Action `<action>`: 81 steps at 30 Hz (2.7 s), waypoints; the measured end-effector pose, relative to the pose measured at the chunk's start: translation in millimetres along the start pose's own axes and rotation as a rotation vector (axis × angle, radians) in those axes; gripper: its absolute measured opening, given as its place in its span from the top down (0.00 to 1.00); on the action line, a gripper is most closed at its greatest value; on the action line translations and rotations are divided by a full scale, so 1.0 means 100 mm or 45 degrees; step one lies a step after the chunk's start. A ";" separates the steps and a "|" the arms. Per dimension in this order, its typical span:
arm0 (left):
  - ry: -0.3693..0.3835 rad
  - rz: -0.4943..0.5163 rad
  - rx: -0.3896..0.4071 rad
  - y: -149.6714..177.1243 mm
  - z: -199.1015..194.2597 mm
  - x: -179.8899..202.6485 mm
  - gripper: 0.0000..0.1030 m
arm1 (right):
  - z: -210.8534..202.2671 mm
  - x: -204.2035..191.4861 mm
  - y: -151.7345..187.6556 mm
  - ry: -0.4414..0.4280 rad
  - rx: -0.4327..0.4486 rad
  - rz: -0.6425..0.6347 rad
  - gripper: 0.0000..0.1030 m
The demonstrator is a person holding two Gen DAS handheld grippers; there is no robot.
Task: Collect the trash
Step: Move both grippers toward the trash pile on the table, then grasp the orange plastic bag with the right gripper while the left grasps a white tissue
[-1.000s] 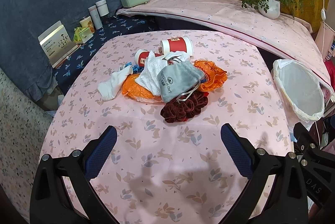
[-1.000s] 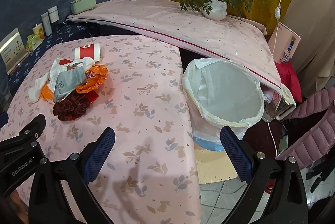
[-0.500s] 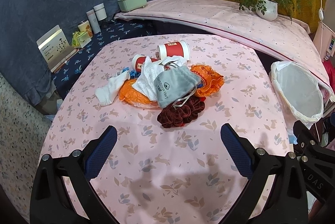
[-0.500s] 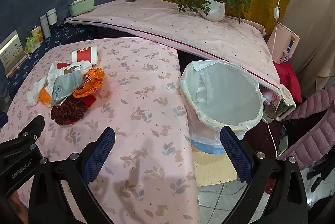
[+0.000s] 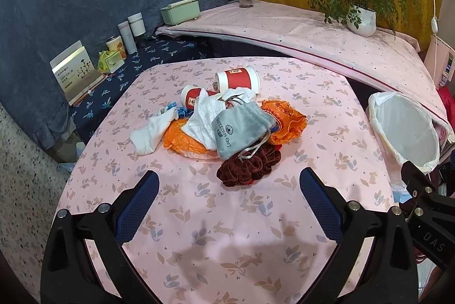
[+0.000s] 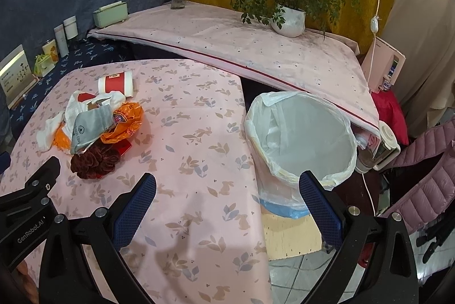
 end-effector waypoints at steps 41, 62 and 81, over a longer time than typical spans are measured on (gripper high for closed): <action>-0.011 -0.350 -0.251 0.29 1.90 -1.57 0.70 | 1.49 -1.26 -0.11 -0.254 -0.254 0.153 0.69; 0.103 -0.328 -0.101 -0.30 1.15 -1.17 0.96 | 1.14 -0.85 -0.54 -0.231 -0.062 0.154 0.95; 0.495 -0.177 -0.034 -0.82 0.67 0.59 0.95 | 0.98 0.45 -0.77 0.004 0.063 0.201 0.95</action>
Point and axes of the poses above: each gripper's, at about its wrist camera, not at the fingertips, and z roughly the way its jaws point, x to its right, y to its underside, the point moved 5 cm from there along z, roughly the way its jaws point, and after that the axes turned 15 degrees about x, right-handed, at the moved point
